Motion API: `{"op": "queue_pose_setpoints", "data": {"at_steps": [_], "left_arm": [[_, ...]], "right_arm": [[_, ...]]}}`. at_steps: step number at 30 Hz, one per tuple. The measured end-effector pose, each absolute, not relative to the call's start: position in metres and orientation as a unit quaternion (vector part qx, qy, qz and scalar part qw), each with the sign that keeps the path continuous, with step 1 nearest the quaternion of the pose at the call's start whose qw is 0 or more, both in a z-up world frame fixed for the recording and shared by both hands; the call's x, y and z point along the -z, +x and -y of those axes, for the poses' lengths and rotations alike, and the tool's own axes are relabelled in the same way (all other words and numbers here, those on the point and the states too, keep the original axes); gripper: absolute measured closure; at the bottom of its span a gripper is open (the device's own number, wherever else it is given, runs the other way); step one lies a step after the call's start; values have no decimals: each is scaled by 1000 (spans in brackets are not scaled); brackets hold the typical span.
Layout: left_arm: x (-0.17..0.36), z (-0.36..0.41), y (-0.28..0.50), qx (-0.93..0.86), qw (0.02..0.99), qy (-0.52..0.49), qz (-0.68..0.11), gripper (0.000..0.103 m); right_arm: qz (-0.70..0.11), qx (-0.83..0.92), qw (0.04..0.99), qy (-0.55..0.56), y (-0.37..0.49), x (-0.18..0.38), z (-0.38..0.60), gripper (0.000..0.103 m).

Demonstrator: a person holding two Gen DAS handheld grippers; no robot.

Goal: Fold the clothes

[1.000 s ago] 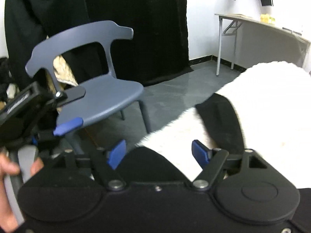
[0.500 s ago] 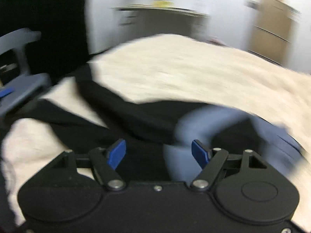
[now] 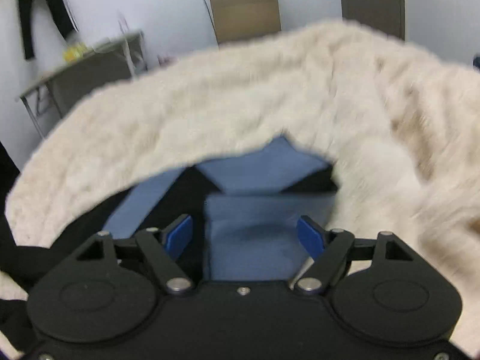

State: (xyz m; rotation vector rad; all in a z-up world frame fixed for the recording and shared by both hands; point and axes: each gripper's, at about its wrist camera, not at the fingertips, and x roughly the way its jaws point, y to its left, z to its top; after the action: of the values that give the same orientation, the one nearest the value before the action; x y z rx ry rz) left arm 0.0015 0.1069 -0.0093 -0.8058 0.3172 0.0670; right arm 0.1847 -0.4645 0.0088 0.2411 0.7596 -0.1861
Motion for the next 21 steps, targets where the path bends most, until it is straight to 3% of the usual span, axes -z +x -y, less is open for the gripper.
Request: {"op": "queue_pose_setpoints", "data": {"at_steps": [2, 3, 4, 5, 10, 13, 14, 16, 21], "left_arm": [[6, -106, 1, -31, 909, -386, -154, 24], [5, -105, 1, -31, 910, -385, -154, 24], [4, -105, 0, -30, 910, -384, -153, 24], [4, -105, 0, -29, 910, -385, -151, 24], [4, -108, 0, -24, 906, -395, -148, 24], [5, -110, -2, -19, 904, -403, -145, 24], [4, -111, -3, -19, 903, -403, -145, 24], [4, -112, -5, -19, 902, -408, -143, 24], [5, -114, -6, -19, 900, -412, -143, 24]], "right_arm": [[-391, 115, 909, 88, 194, 4, 451, 34], [-387, 112, 910, 98, 192, 4, 453, 54], [-375, 106, 912, 126, 186, 2, 459, 83], [-365, 111, 912, 149, 178, -2, 466, 101], [-296, 161, 928, 159, 111, -48, 515, 101], [-316, 173, 921, 147, 81, -52, 541, 98], [-332, 183, 916, 133, 74, -48, 546, 92], [-353, 215, 904, 108, 61, -41, 555, 65], [-293, 219, 925, 99, 70, -54, 558, 42]]}}
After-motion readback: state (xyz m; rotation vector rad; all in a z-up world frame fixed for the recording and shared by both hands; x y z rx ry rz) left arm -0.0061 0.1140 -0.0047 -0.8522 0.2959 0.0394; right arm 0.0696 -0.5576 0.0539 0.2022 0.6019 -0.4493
